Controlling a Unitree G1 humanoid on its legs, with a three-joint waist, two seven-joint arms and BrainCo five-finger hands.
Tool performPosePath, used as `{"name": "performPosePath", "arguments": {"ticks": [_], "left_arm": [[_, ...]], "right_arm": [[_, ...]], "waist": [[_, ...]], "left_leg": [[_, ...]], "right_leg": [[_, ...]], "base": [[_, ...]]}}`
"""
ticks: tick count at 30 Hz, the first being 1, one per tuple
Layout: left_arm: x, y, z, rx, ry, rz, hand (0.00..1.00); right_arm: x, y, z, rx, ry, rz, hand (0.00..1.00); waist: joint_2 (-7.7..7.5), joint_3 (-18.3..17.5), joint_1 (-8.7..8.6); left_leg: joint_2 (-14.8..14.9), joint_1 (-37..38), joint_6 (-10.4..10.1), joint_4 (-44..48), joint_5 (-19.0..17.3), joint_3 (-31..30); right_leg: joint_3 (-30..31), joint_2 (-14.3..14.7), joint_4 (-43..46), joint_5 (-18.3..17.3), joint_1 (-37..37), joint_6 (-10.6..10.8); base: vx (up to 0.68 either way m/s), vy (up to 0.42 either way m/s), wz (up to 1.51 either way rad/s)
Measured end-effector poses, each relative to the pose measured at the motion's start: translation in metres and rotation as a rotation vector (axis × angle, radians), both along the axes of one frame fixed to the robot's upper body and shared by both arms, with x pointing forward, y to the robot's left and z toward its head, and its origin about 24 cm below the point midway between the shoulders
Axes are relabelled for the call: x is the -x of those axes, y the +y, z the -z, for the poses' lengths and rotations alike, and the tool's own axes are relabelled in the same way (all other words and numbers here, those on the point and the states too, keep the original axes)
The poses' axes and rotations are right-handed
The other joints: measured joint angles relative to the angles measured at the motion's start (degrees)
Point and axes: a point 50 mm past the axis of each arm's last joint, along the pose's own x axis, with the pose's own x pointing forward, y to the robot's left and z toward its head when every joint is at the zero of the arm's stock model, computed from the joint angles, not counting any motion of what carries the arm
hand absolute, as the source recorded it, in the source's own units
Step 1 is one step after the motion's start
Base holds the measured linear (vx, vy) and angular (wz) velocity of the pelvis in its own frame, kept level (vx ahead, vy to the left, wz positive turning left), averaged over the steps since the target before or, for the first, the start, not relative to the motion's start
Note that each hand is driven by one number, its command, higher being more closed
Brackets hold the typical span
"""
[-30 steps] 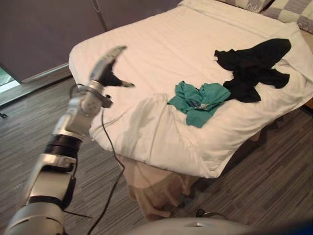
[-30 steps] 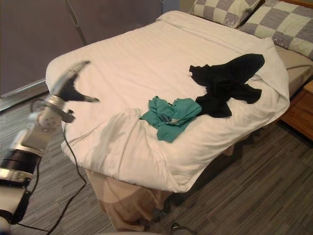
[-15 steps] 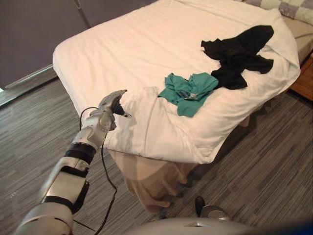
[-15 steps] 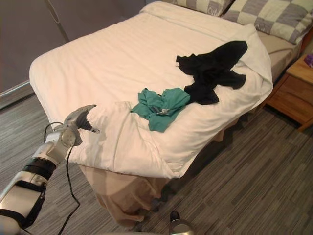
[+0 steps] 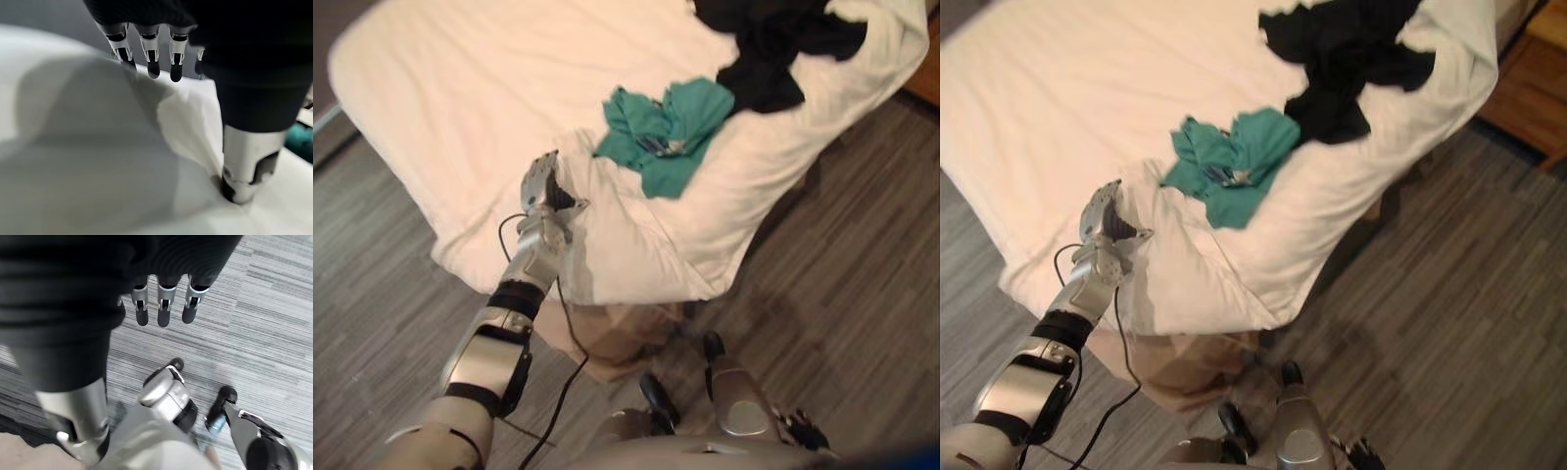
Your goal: Tidy the bed and pick cloth on bed and put in laundry
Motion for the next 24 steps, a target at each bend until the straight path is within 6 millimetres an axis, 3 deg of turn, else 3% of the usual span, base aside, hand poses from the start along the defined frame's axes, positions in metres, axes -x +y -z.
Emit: {"name": "performPosePath", "arguments": {"ticks": [4,8,12,14,18,24], "left_arm": [[-0.005,0.000,-0.006,0.039,0.100,0.019,1.00],[-0.010,0.001,-0.016,0.107,0.142,0.020,1.00],[-0.009,0.001,-0.005,0.164,0.184,0.019,1.00],[-0.009,-0.006,0.004,0.211,0.191,0.050,1.00],[-0.002,-0.009,0.022,0.222,0.196,0.089,1.00],[0.023,-0.013,0.045,0.219,0.185,0.209,1.00]], "right_arm": [[-0.013,-0.007,-0.008,0.040,-0.064,-0.019,0.00],[-0.046,-0.006,-0.018,0.054,-0.147,-0.095,0.00],[-0.057,-0.002,-0.024,0.063,-0.184,-0.132,0.00],[-0.056,-0.001,-0.023,0.065,-0.173,-0.133,0.00],[-0.052,0.001,-0.020,0.065,-0.142,-0.120,0.00],[-0.020,0.005,-0.003,0.050,0.012,-0.121,0.00]], "waist": [[-0.29,1.34,0.06],[-0.68,1.69,0.34],[-0.84,1.79,0.51],[-0.93,1.82,1.53],[-1.07,1.65,1.51],[0.22,-2.17,3.20]], "left_leg": [[0.10,-0.24,0.01,0.54,0.02,1.96],[-0.38,-1.85,0.04,0.91,0.00,2.99],[-0.42,-1.58,0.55,0.92,-0.31,2.98],[-0.42,-1.27,0.77,0.71,-0.45,2.90],[-0.33,1.01,1.85,-0.08,-0.38,1.94],[0.39,2.30,1.64,-0.21,-0.28,-2.48]], "right_leg": [[0.13,-0.08,1.11,-0.04,-0.62,-0.05],[-0.03,-0.88,1.87,-0.06,-2.32,-0.01],[-1.44,-1.61,3.08,-0.46,-1.97,0.16],[-2.49,-2.01,3.38,-0.68,-1.49,0.12],[-4.95,-2.69,3.10,-1.56,1.52,0.17],[-9.46,-3.05,0.08,-1.87,6.37,0.22]], "base": [[-0.02,-0.008,-0.01],[-0.08,0.009,0.09],[-0.06,0.002,0.20],[-0.05,-0.012,0.22],[-0.01,-0.012,0.27],[0.06,-0.004,0.34]]}}
